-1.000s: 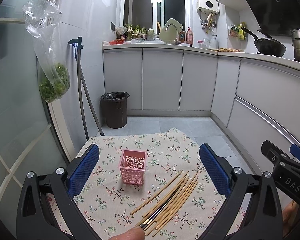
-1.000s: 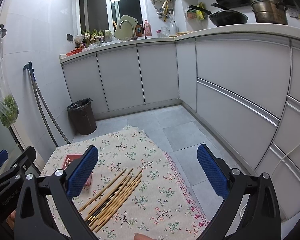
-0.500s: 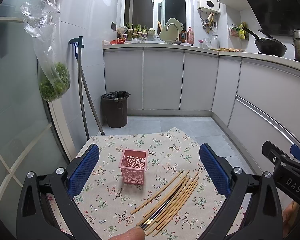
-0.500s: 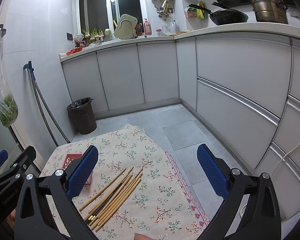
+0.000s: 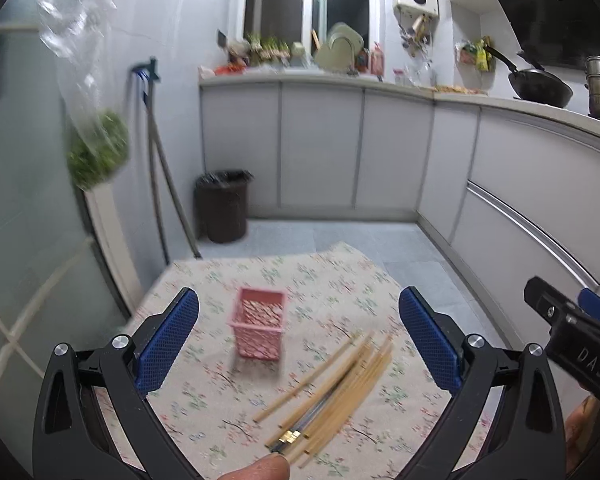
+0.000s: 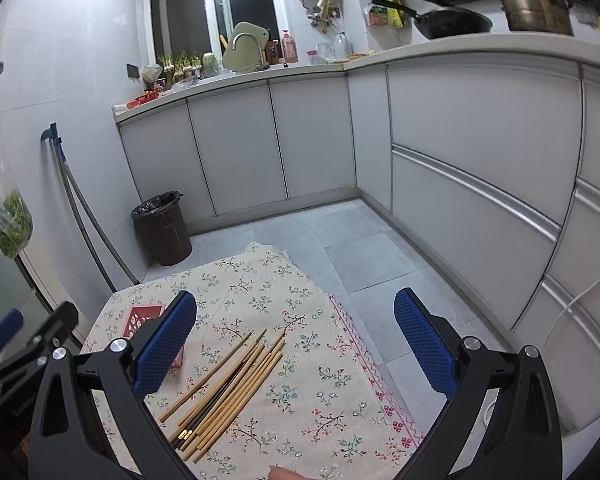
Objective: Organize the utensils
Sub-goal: 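Lower the left gripper onto the chopstick pile and pinch one chopstick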
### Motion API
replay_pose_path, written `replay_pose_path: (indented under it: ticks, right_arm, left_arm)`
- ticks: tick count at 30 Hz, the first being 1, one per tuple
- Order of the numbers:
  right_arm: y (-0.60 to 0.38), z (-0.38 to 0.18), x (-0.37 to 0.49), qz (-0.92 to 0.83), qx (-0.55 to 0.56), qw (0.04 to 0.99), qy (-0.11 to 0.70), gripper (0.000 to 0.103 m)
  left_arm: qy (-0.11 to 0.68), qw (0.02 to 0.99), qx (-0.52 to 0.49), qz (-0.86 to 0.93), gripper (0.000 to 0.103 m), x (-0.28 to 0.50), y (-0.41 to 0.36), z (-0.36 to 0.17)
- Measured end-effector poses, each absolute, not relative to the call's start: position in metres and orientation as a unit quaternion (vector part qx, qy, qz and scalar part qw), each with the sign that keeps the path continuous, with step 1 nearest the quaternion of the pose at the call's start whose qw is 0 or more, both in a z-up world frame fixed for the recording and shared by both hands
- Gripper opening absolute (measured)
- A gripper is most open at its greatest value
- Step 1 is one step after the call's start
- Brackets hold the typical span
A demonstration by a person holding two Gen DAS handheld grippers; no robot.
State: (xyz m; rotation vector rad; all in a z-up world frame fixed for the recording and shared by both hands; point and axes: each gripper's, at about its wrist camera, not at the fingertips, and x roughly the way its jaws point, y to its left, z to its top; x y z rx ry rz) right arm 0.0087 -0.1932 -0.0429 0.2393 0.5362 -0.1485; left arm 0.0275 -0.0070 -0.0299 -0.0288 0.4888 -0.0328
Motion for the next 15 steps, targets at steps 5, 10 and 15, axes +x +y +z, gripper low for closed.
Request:
replay_pose_path:
  ticks: [5, 10, 15]
  right_arm:
    - [-0.227, -0.055, 0.022, -0.064, 0.218, 0.926, 0.301, 0.096]
    - [-0.260, -0.094, 0.047, -0.034, 0.324, 0.866, 0.379, 0.096]
    - [-0.270, -0.129, 0.065, -0.015, 0.386, 0.816, 0.429, 0.096]
  left_arm:
    - [0.347, 0.931, -0.018, -0.109, 0.096, 0.076, -0.023, -0.053]
    - [0.436, 0.885, 0.001, -0.164, 0.096, 0.137, -0.054, -0.091]
    - [0.519, 0.835, 0.036, -0.181, 0.096, 0.206, -0.086, -0.143]
